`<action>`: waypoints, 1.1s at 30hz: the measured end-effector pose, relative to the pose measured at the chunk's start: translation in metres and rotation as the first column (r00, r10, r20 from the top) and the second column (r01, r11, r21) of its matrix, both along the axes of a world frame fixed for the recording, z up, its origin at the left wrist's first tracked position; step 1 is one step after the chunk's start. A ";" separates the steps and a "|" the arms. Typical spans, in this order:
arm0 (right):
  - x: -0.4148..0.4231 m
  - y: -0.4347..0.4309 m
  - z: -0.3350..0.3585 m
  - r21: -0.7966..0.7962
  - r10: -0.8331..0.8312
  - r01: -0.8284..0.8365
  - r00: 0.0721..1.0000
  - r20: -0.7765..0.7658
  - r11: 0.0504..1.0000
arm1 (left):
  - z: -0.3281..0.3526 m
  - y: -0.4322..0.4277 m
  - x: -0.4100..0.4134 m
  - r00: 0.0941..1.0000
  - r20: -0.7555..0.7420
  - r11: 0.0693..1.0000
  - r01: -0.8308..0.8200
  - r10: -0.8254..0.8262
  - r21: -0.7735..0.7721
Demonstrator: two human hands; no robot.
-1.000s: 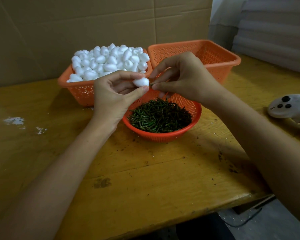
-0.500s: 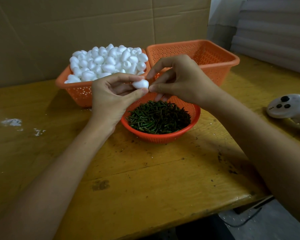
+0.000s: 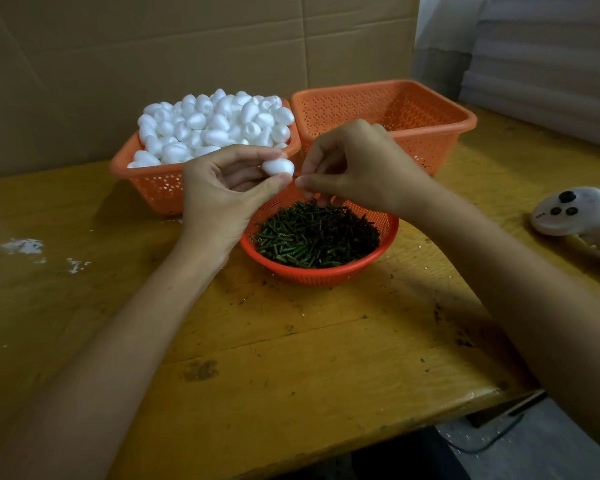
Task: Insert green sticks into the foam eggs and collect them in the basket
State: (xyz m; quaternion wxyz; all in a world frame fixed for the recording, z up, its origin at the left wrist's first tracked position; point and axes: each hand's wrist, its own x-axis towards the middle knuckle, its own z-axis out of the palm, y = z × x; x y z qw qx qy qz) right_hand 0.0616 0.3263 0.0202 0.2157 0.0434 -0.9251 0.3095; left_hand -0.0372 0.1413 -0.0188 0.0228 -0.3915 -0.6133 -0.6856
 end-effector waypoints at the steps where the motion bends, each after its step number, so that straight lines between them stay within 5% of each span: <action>1: 0.000 -0.001 0.000 0.009 0.001 -0.001 1.000 -0.007 1.000 | 0.001 0.000 0.000 1.000 -0.002 1.000 0.000 0.000 0.006; 33: 0.000 -0.004 -0.003 -0.212 0.074 -0.037 0.983 0.170 0.977 | 0.005 0.000 0.006 0.995 -0.066 0.994 0.074 -0.080 -0.084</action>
